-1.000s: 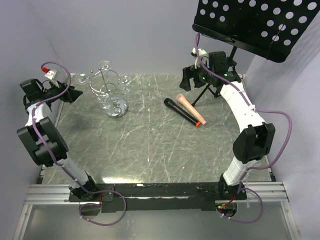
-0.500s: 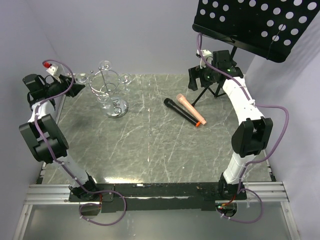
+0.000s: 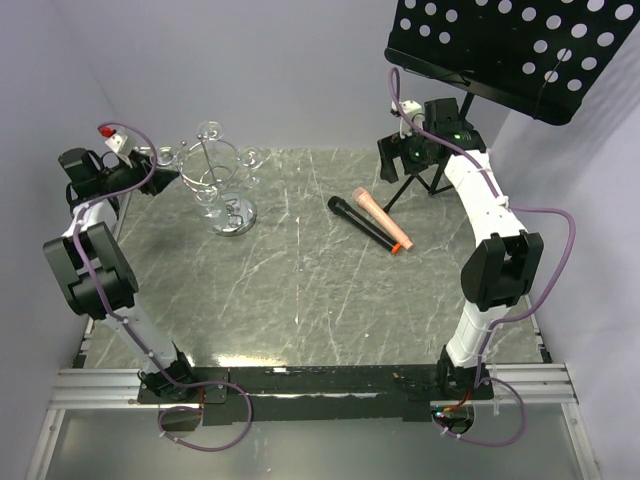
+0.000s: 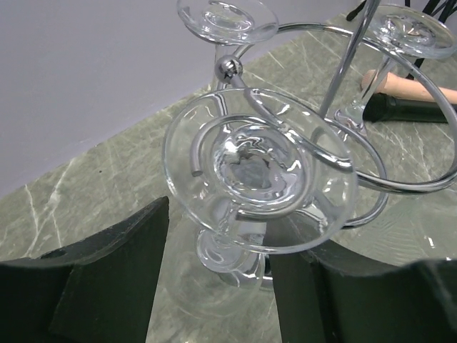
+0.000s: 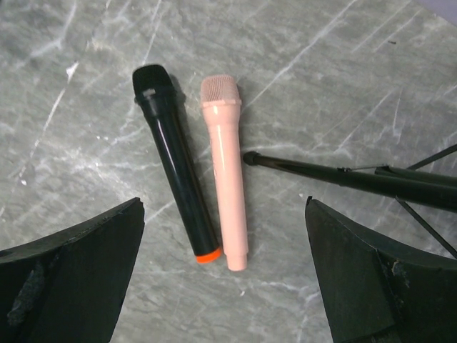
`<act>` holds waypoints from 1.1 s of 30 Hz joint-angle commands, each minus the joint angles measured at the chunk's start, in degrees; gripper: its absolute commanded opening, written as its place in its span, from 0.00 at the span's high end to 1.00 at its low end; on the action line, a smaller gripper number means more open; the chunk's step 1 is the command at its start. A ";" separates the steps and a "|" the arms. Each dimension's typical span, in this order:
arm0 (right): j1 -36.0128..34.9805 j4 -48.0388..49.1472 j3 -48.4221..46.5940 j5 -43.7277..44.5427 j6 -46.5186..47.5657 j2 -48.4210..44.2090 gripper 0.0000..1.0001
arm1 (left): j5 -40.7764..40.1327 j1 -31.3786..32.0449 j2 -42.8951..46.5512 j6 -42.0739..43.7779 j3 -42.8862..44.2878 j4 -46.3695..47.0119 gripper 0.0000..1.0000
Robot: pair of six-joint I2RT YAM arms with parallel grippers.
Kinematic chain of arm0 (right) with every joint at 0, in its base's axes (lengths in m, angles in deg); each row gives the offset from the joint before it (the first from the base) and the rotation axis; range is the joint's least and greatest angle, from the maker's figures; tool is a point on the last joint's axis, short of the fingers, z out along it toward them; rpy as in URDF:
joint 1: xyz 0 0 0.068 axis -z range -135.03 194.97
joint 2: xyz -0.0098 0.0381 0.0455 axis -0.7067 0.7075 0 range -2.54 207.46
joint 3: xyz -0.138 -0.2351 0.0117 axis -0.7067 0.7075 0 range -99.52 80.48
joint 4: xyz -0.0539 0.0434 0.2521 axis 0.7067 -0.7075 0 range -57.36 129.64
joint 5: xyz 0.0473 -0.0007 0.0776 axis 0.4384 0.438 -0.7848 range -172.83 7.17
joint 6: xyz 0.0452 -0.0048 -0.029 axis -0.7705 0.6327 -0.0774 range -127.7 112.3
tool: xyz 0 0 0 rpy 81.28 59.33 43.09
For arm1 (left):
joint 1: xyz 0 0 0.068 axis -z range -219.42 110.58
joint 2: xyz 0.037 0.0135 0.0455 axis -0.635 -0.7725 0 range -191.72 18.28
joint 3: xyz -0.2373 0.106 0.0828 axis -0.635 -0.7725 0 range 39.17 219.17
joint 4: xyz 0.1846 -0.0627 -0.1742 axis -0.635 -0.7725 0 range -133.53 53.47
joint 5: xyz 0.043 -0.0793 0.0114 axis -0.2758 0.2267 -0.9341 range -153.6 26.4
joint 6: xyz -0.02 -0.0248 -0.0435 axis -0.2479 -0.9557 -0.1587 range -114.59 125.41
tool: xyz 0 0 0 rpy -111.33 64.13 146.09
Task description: Take the wine glass off the wine glass rack
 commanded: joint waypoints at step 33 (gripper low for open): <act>-3.68 -3.00 -4.07 5.80 4.52 -0.45 0.00 | 5.09 -0.26 -3.16 -2.90 -1.45 11.05 0.47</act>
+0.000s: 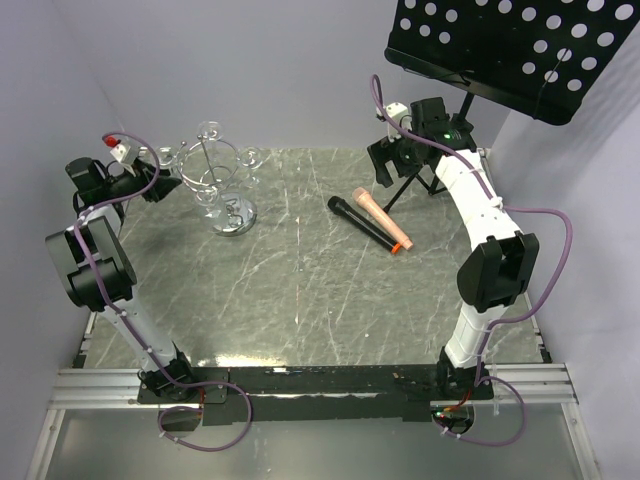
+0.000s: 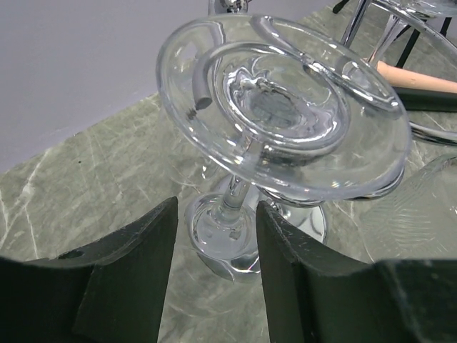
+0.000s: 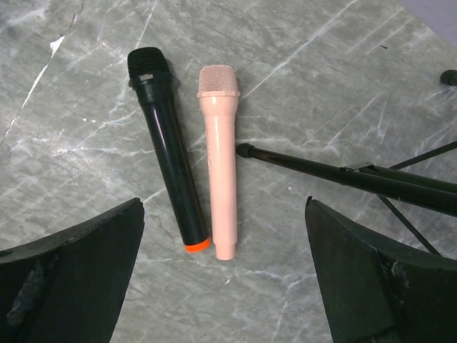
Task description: Take the wine glass off the wine glass rack
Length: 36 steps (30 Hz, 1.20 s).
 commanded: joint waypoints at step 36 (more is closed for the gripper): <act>-0.38 2.38 -0.15 -0.48 -1.19 -0.62 0.00 | -2.13 -0.26 6.12 -22.54 -7.88 31.22 0.99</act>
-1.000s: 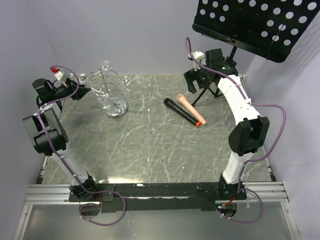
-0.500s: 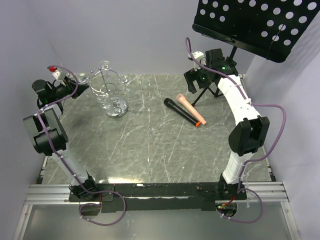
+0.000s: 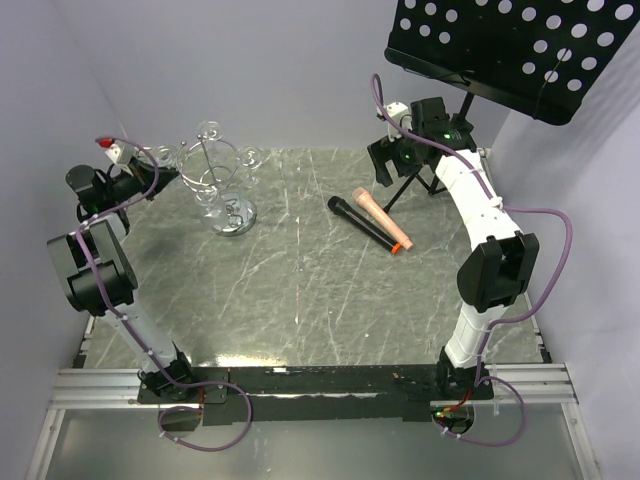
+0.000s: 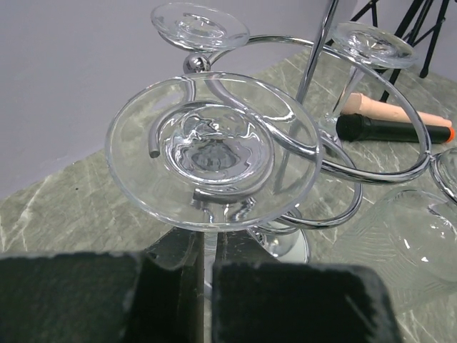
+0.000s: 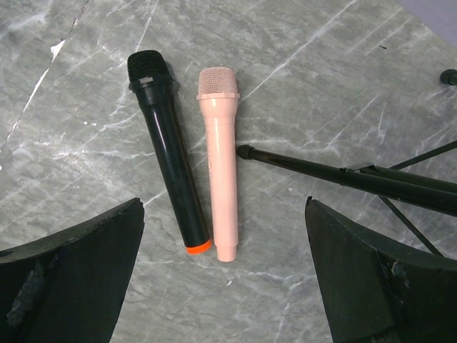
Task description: Take the wine glass off the wine glass rack
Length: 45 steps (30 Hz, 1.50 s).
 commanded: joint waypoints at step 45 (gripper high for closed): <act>-0.38 10.78 4.78 -5.68 -6.16 -6.68 0.00 | -13.30 -6.19 19.77 25.26 -1.75 -33.34 0.99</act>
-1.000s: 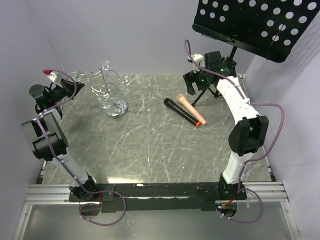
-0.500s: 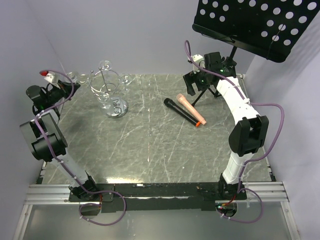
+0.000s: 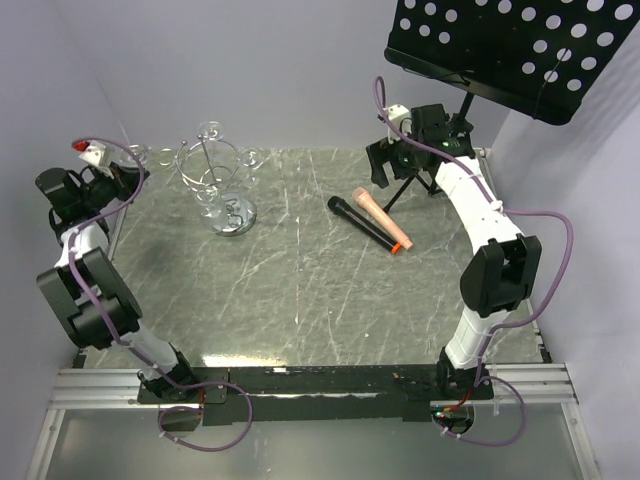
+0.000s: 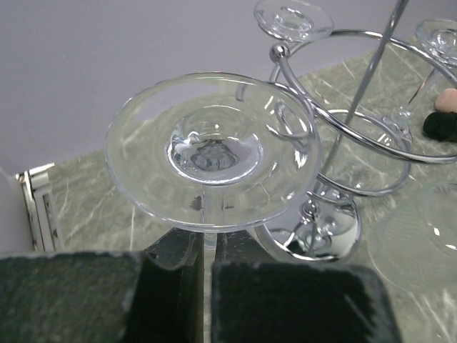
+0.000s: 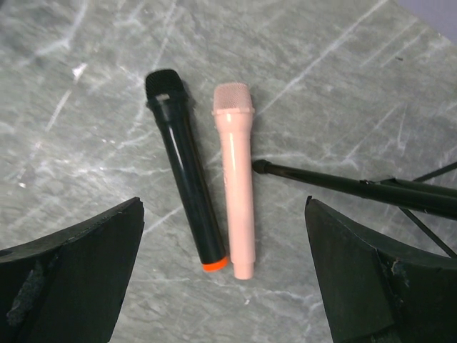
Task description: Take the wine glass off the wine glass rack
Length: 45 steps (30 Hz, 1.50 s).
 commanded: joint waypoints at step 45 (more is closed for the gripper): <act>2.01 30.05 25.42 -17.00 -6.26 -21.95 0.00 | -8.51 35.83 12.78 5.98 33.25 -54.51 0.99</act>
